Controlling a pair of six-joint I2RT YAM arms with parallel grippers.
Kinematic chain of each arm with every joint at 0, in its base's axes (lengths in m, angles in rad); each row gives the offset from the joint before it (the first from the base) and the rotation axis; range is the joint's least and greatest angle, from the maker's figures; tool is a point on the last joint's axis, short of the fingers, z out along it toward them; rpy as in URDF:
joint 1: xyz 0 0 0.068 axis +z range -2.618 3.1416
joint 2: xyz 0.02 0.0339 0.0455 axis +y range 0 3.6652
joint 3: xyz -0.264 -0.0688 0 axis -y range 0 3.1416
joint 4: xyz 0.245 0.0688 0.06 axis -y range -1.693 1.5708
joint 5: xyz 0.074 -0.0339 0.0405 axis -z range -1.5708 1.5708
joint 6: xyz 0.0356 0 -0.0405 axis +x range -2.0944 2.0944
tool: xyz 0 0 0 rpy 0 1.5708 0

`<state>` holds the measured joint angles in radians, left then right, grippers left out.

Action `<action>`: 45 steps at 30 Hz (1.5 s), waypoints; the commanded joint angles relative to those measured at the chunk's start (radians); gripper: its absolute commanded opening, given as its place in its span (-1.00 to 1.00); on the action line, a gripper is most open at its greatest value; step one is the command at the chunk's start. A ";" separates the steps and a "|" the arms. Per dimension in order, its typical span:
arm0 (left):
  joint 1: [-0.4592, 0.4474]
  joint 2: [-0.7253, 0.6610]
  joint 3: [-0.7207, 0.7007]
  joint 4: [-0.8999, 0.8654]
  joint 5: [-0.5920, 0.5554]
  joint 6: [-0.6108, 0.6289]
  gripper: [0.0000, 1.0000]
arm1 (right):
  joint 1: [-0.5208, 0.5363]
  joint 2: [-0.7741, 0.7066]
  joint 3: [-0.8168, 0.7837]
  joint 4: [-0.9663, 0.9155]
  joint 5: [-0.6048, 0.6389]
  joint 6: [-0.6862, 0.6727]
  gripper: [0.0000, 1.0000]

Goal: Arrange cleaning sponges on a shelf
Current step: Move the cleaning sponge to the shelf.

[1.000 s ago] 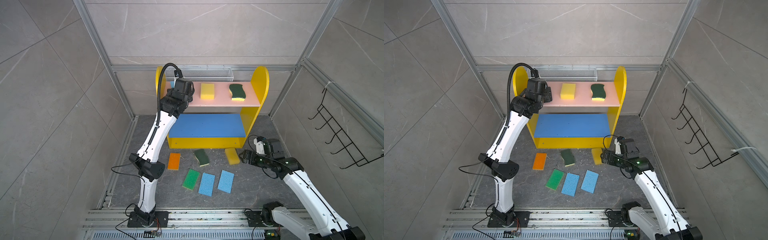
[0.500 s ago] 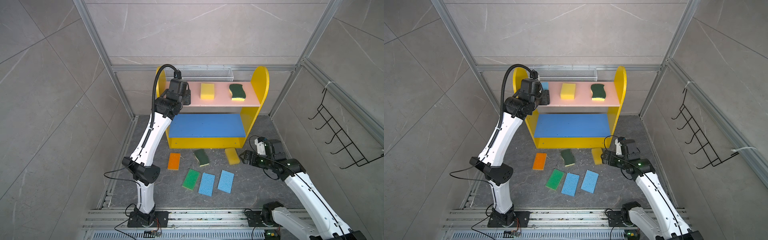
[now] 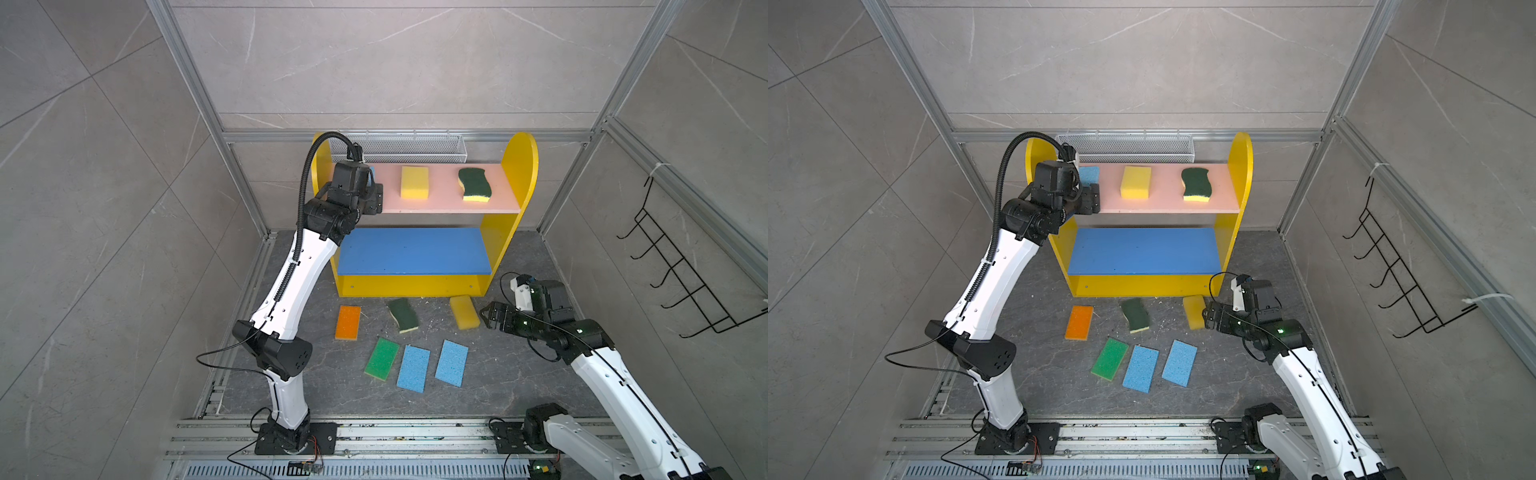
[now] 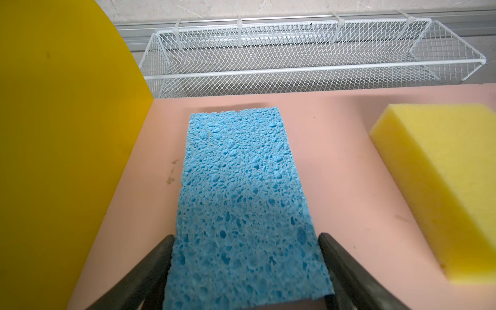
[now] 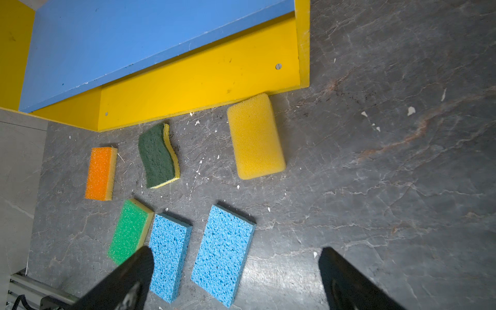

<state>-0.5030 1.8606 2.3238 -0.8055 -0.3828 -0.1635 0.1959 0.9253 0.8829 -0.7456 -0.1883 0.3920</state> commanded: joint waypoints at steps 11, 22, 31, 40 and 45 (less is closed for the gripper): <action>0.015 0.016 0.031 -0.123 0.020 -0.086 0.86 | -0.003 -0.014 0.018 -0.031 -0.008 -0.004 0.96; 0.005 -0.056 0.028 -0.091 0.050 -0.103 0.89 | -0.002 -0.019 0.023 -0.034 -0.008 -0.004 0.97; -0.063 -0.150 -0.003 -0.091 -0.051 -0.069 0.89 | -0.003 -0.025 0.031 -0.034 -0.011 0.001 0.97; -0.164 -0.311 -0.132 -0.064 -0.146 -0.035 0.78 | -0.002 -0.037 0.045 -0.050 0.000 -0.002 0.97; -0.177 -0.486 -0.414 -0.067 -0.118 -0.088 0.77 | -0.003 -0.049 0.044 -0.055 -0.010 0.013 0.97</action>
<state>-0.6785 1.4601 2.0209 -0.8761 -0.4816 -0.2321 0.1959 0.8940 0.9035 -0.7715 -0.1917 0.3927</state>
